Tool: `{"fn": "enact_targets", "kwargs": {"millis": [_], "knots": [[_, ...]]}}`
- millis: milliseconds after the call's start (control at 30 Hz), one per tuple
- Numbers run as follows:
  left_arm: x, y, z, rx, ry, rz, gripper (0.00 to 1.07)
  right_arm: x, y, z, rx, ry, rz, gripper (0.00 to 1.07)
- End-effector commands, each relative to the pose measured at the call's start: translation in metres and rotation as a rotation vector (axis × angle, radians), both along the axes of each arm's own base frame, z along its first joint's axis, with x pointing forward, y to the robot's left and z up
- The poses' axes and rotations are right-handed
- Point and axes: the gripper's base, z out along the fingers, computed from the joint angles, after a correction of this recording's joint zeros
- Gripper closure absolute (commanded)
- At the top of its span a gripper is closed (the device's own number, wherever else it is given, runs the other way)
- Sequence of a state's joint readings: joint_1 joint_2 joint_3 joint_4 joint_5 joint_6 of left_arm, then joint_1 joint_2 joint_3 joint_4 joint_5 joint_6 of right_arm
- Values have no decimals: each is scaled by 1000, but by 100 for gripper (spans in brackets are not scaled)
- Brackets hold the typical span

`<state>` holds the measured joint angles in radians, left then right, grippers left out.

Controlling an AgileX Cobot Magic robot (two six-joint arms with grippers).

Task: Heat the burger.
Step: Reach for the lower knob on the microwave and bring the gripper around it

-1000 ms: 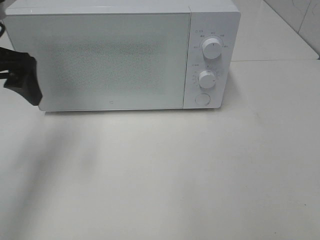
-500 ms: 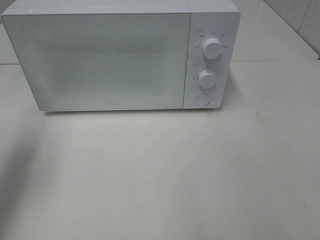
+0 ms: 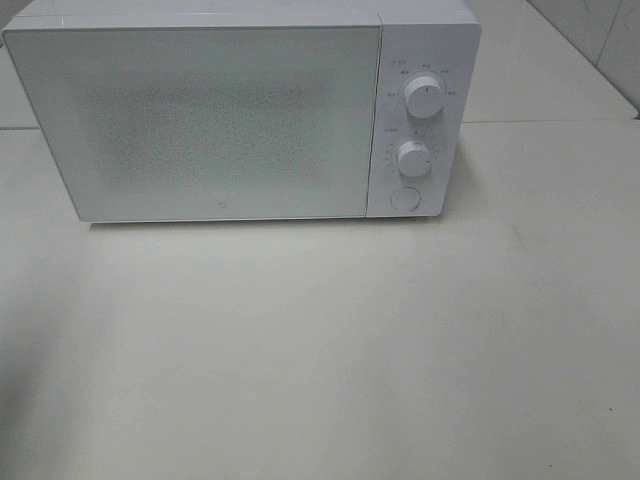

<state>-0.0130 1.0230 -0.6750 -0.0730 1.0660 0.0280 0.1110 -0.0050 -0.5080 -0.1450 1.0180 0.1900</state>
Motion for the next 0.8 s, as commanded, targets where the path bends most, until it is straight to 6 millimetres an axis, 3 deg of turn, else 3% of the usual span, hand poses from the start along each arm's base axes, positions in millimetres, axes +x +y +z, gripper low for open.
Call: {"fn": "enact_targets", "kwargs": {"millis": [33,333,800], "knots": [[-26,1,3,8,-67,-5,6,-3,-1,0,4,-34,-11,31],[-67,3,1,28,-248,-6,6,-3,-1,0,4,-34,-11,31],[-124,2,25,-11,-649,17,6,-3,-1,0,3,-34,-12,31]]}}
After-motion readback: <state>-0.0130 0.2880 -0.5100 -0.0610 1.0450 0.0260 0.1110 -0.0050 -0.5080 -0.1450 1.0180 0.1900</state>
